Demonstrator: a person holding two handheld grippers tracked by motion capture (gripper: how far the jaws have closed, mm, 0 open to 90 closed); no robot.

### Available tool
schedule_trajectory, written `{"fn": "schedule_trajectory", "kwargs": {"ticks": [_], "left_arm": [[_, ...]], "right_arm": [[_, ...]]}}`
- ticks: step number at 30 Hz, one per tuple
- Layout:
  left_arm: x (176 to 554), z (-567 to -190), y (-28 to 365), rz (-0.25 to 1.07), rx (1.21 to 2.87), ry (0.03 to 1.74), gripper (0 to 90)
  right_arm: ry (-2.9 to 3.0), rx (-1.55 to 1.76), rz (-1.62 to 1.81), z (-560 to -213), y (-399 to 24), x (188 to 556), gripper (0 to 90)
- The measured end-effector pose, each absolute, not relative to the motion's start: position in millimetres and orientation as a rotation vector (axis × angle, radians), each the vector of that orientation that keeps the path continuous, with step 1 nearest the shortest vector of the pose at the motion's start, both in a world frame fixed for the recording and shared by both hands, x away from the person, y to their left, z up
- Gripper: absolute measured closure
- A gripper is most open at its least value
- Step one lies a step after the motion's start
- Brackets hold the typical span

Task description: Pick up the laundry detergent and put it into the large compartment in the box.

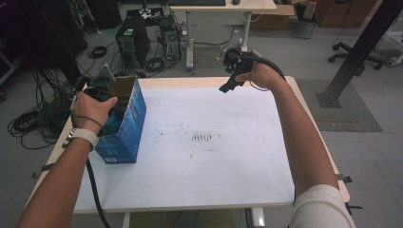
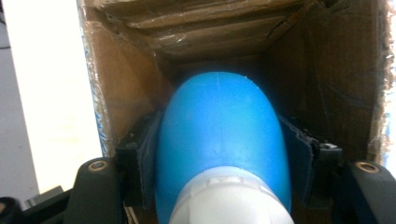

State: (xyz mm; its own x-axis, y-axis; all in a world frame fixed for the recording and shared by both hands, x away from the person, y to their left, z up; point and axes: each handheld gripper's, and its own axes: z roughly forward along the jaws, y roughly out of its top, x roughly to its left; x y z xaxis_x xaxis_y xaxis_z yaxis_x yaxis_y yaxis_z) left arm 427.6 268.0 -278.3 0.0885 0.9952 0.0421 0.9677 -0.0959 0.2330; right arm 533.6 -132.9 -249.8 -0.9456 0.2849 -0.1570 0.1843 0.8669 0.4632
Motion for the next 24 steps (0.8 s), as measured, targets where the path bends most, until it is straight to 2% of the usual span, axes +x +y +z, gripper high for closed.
{"fn": "schedule_trajectory", "kwargs": {"ticks": [8,24], "left_arm": [[428.5,-279.2,266.4,0.264,2.226,1.991,29.4],[428.1,-280.0,265.2,0.263,2.230,1.981,24.3]], "right_arm": [[2.821,0.359,0.666,-249.6,-132.4,532.8,11.0],[2.816,0.364,0.667,-247.6,-134.8,530.7,11.0]]}}
